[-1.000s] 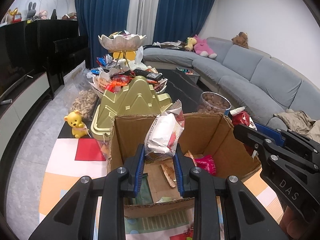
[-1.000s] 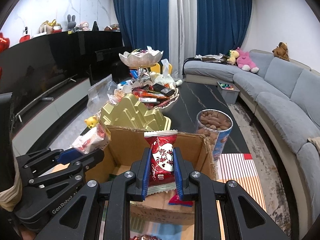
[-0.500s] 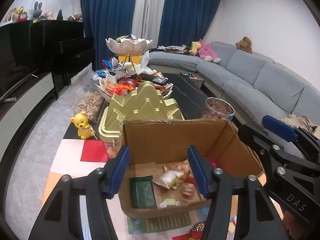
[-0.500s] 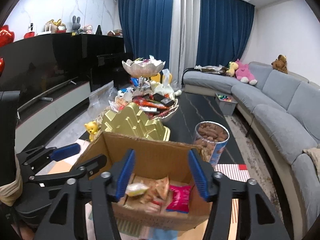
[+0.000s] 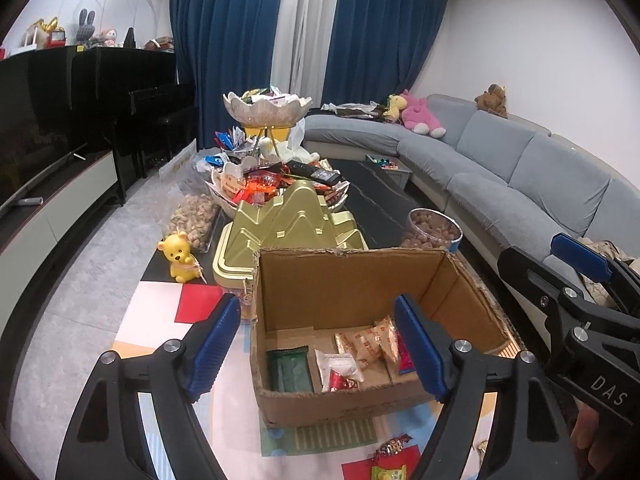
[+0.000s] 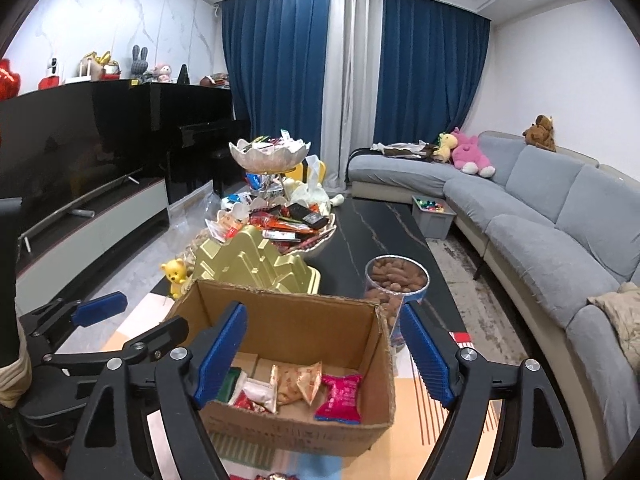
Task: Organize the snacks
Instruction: 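Move both tools back from the box toward the remaining snacks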
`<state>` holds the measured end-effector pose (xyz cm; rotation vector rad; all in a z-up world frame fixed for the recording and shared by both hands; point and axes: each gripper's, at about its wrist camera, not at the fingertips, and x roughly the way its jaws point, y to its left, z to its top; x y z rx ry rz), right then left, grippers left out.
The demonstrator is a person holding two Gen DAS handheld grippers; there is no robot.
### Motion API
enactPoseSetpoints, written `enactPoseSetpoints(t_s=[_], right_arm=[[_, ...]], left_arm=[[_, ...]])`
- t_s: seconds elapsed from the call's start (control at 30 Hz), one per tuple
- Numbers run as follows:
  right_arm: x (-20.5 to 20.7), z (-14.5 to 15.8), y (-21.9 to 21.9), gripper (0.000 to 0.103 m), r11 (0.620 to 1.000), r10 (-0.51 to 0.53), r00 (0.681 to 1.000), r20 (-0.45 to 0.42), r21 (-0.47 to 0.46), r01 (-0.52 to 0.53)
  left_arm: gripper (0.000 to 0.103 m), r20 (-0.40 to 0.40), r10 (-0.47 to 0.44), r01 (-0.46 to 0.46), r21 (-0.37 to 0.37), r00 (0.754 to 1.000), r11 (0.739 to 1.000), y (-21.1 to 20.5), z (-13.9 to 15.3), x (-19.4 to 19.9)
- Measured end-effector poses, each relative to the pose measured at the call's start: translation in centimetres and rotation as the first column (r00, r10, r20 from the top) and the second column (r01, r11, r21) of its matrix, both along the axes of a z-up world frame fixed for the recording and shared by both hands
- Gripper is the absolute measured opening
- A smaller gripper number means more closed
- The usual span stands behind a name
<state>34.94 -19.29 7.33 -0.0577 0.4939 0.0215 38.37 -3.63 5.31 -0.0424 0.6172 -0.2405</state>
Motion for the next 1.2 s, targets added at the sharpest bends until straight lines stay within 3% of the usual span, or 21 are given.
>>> enactPoseSetpoints(t_s=[0.63,1.2], right_arm=[[-4.9,2.5,-2.2,0.080,0.999,-0.048,0.998,0.045,0.017,0.047],[-8.9,1.4,-5.8,0.080,0.992,-0.121,0.993,0.008,0.029,0.120]], left_arm=[[0.083,0.062,-0.028,0.027,0.013,0.998,1.000,-1.6,3.4,-5.0],[0.084,0.070,-0.060,0.056,0.056,0.996,0.997,-4.3,2.7,-8.6]])
